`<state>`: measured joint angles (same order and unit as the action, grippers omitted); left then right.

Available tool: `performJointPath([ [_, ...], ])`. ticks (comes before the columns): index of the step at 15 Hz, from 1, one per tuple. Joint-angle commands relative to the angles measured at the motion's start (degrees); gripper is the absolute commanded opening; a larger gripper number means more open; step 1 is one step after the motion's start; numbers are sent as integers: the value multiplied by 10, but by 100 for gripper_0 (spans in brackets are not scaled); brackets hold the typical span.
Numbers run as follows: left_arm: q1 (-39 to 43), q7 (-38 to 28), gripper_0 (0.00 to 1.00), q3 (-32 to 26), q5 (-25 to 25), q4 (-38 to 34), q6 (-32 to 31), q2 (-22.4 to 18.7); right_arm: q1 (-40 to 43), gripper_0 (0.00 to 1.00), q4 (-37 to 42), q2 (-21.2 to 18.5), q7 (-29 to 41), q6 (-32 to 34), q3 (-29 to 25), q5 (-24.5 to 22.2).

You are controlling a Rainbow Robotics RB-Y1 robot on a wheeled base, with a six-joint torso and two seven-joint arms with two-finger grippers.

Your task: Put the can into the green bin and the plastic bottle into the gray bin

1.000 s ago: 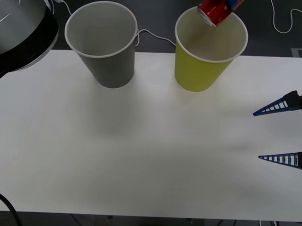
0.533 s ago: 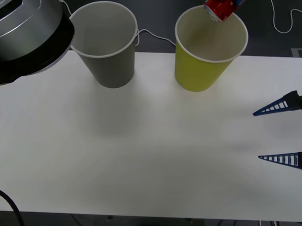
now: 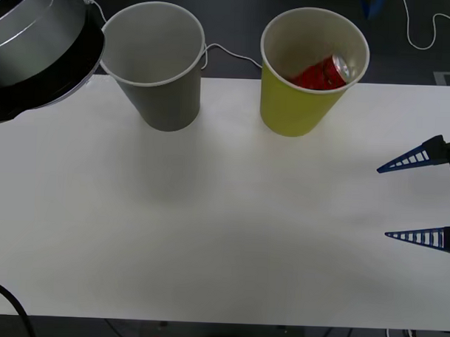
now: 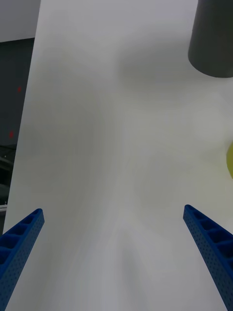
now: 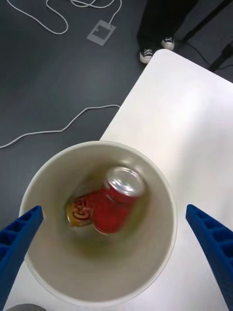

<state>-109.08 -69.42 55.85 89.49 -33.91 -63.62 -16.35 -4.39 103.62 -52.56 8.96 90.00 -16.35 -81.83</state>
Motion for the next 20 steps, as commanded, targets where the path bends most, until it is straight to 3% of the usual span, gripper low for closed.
performJointPath([
  [1, 26, 40, 100, -36, -11, -12, -27, -32, 0, 100, 0, 0, 0, 0, 0, 0],
  [7, 155, 56, 100, -116, -5, -213, -75, -192, 0, 100, 0, 0, 0, 0, 0, 0],
  [13, 278, 101, 100, -205, -3, -357, -132, -344, 0, 100, 0, 0, 0, 0, 0, 0],
  [20, 446, 237, 100, -365, 3, -433, -185, -418, 0, 100, 0, 0, 0, 0, 0, 0],
])
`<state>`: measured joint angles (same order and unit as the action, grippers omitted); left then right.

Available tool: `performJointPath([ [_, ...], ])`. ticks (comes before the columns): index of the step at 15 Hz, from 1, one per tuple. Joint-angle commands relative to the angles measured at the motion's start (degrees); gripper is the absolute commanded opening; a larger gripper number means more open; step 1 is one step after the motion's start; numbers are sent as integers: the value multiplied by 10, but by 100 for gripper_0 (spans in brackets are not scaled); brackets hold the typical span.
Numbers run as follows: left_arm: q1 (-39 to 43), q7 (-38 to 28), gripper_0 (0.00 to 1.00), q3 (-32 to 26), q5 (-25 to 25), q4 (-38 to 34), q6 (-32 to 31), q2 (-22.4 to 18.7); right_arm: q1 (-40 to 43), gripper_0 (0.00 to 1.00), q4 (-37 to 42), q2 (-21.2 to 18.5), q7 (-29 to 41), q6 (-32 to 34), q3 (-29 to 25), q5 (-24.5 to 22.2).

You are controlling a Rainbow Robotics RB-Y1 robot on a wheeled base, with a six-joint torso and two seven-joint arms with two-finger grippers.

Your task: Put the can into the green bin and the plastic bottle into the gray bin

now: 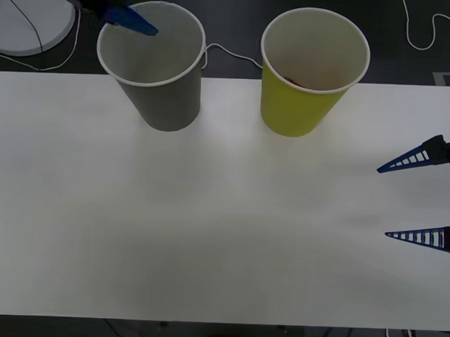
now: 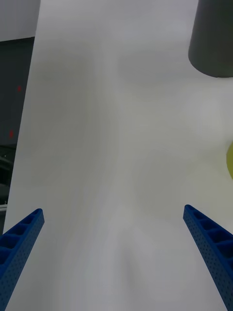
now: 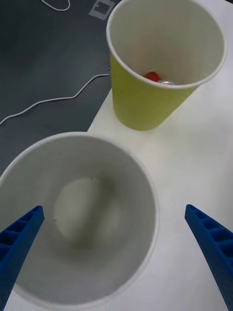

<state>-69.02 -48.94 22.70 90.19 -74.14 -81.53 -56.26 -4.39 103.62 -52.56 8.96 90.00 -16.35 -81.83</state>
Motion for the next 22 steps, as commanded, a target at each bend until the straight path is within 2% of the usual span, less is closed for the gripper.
performJointPath([
  [1, 81, 52, 100, -63, -7, -56, -14, -30, 0, 100, 0, 0, 0, 0, 0, 0],
  [5, 248, 98, 100, -208, -19, -181, -52, -39, 0, 100, 0, 0, 0, 0, 0, 0],
  [7, 326, 111, 100, -259, -37, -236, -53, -42, 0, 100, 0, 0, 0, 0, 0, 0],
  [9, 395, 154, 100, -294, -53, -279, -53, -44, 0, 100, 0, 0, 0, 0, 0, 0],
  [15, 506, 303, 100, -310, -102, -301, -36, -52, 0, 100, 0, 0, 0, 0, 0, 0],
  [20, 568, 401, 100, -300, -97, -310, -3, -52, 0, 100, 0, 0, 0, 0, 0, 0],
  [22, 579, 413, 100, -288, -90, -313, 7, -52, 0, 100, 0, 0, 0, 0, 0, 0],
])
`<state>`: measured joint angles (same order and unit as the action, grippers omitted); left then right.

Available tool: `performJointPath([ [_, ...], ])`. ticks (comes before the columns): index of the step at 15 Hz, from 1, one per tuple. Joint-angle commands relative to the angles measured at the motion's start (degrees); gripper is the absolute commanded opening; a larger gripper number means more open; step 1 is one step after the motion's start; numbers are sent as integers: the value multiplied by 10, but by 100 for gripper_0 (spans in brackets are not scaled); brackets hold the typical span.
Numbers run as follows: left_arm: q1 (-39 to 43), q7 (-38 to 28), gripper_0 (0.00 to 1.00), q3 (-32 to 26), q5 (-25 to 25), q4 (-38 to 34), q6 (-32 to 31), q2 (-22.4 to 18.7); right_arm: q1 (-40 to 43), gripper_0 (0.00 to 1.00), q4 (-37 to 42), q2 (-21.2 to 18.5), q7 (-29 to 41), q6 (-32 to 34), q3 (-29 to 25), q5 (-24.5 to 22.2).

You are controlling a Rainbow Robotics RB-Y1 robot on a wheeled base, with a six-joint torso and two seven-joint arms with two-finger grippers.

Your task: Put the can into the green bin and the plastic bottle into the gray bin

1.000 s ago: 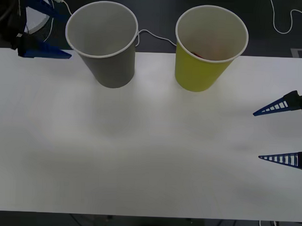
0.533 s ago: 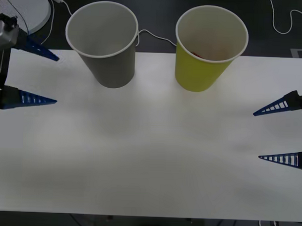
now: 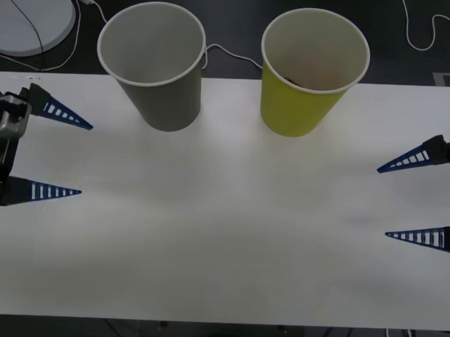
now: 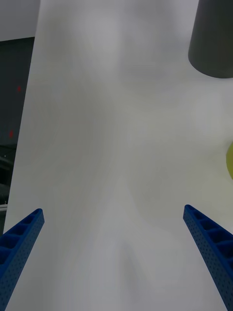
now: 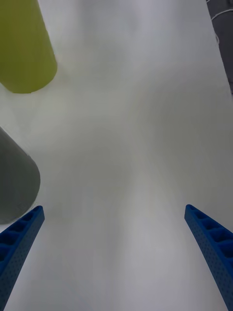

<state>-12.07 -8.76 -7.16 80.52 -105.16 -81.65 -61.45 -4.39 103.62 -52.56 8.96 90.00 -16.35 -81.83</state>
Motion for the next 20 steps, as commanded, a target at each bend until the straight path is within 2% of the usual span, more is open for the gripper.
performJointPath([
  [1, 10, 14, 100, 19, 12, -3, 11, 0, 0, 100, 0, 0, 0, 0, 0, 0],
  [8, 11, 26, 100, 71, 23, 0, 55, 6, 0, 100, 0, 0, 0, 0, 0, 0],
  [12, 11, 30, 100, 71, 47, 9, 51, 37, 0, 100, 0, 0, 0, 0, 0, 0],
  [20, 11, 33, 100, 69, 48, 21, 55, 48, 0, 100, 0, 0, 0, 0, 0, 0],
])
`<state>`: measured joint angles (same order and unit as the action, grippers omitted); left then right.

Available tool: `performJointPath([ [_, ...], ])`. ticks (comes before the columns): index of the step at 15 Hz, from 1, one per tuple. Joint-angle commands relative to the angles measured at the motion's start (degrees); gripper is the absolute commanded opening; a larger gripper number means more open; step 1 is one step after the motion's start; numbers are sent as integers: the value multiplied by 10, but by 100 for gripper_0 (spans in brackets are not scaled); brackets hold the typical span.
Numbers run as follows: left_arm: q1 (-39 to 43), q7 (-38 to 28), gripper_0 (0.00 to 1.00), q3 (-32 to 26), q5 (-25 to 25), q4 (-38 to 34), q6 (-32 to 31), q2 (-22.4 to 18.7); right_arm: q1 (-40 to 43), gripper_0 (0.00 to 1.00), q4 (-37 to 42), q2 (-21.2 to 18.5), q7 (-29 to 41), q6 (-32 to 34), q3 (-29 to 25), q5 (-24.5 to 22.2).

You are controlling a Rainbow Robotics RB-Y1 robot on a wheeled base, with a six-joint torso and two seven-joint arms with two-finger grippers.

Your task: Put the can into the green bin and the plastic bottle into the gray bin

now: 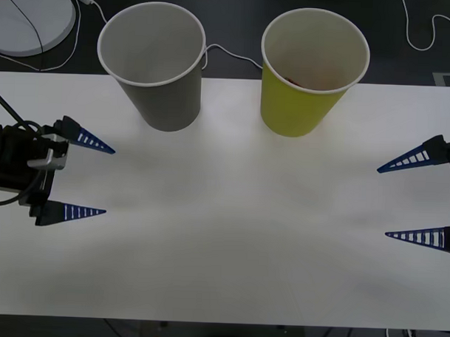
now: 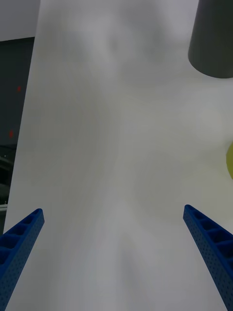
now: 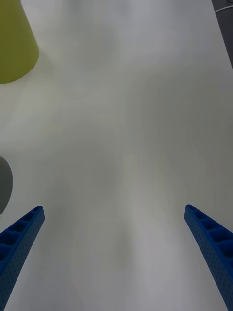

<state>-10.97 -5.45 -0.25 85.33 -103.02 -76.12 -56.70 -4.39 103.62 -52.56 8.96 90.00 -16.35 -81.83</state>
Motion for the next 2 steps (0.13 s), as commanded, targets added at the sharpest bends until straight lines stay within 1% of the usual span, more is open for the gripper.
performJointPath([
  [1, 0, 0, 100, 0, 0, 0, 0, 0, 0, 100, 0, 0, 0, 0, 0, 0],
  [2, 0, 0, 100, 0, 0, 0, 0, 0, 0, 100, 0, 0, 0, 0, 0, 0],
])
